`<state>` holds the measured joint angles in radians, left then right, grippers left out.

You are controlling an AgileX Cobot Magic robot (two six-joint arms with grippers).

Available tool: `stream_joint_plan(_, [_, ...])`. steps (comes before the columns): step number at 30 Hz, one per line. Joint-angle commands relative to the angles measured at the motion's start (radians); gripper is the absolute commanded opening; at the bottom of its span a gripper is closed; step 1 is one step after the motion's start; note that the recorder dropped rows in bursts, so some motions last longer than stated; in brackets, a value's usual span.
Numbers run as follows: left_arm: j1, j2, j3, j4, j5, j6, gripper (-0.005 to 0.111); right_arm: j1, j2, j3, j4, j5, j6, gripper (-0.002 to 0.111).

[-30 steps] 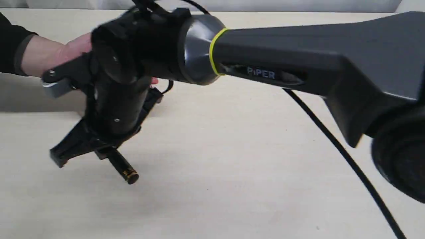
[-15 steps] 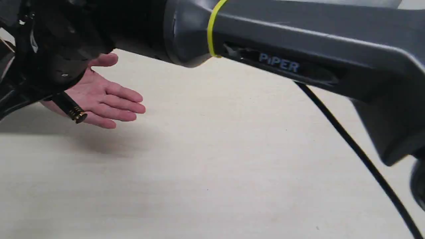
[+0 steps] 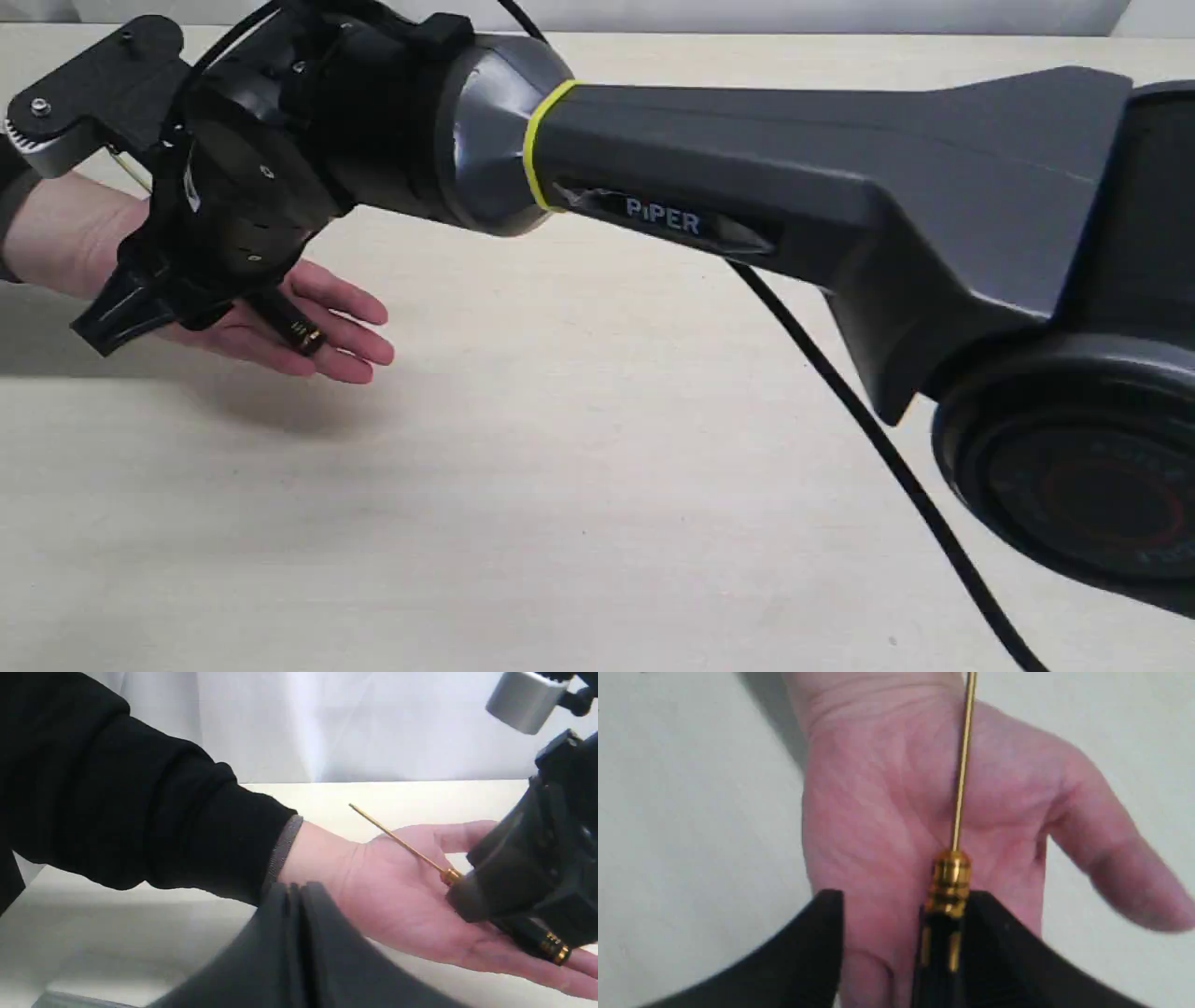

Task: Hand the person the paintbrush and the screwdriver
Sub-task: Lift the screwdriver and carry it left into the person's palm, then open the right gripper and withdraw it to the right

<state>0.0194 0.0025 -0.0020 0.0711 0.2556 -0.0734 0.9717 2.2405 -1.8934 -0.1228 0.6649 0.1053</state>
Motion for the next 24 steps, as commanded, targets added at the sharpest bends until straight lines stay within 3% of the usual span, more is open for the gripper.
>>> stream_joint_plan(1, [-0.008,-0.002,0.002,-0.004,-0.005,-0.002,0.0,-0.008,-0.051,-0.002,-0.074,0.112,0.015,0.017])
stream_joint_plan(2, [-0.008,-0.002,0.002,-0.004,-0.005,-0.002,0.0,-0.008,-0.072,-0.002,-0.115,0.159,0.033,0.007])
stream_joint_plan(3, [-0.008,-0.002,0.002,-0.004,-0.005,-0.002,0.0,-0.008,-0.09,-0.002,-0.151,0.192,0.06,0.005])
stream_joint_plan(12, [-0.008,-0.002,0.002,-0.004,-0.005,-0.002,0.0,-0.004,-0.366,0.148,-0.206,0.223,0.069,0.005])
stream_joint_plan(20, [-0.008,-0.002,0.002,0.0,-0.008,-0.002,0.0,-0.004,-0.707,0.549,-0.208,0.139,0.105,0.005])
stream_joint_plan(24, [-0.008,-0.002,0.002,0.0,-0.008,-0.002,0.0,-0.004,-0.912,0.793,-0.266,0.023,0.236,0.005])
